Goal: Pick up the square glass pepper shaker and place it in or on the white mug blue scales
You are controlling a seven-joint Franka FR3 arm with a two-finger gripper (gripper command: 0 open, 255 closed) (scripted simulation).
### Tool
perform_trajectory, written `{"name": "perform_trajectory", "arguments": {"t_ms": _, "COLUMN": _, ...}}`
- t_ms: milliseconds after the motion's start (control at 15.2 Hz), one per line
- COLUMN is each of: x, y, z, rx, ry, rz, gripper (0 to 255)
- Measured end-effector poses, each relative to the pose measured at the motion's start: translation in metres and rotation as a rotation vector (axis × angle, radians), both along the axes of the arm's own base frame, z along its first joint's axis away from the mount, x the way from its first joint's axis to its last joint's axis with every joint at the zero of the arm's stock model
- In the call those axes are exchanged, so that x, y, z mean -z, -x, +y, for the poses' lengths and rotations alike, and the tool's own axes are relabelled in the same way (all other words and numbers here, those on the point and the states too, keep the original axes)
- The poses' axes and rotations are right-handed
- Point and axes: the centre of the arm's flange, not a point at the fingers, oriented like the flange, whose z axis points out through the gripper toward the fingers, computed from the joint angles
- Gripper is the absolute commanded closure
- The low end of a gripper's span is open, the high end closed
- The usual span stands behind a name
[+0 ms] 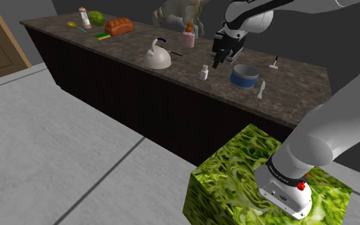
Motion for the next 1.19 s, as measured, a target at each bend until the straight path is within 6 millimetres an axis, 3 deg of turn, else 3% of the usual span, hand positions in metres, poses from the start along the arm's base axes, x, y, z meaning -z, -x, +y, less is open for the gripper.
{"name": "perform_trajectory", "arguments": {"t_ms": 726, "x": 0.08, "y": -0.1, "z": -0.075, "rx": -0.102, "ry": -0.001, "rz": -0.032, "gripper": 0}}
{"name": "perform_trajectory", "arguments": {"t_ms": 1188, "x": 0.12, "y": -0.116, "z": -0.077, "rx": -0.113, "ry": -0.002, "rz": -0.035, "gripper": 0}}
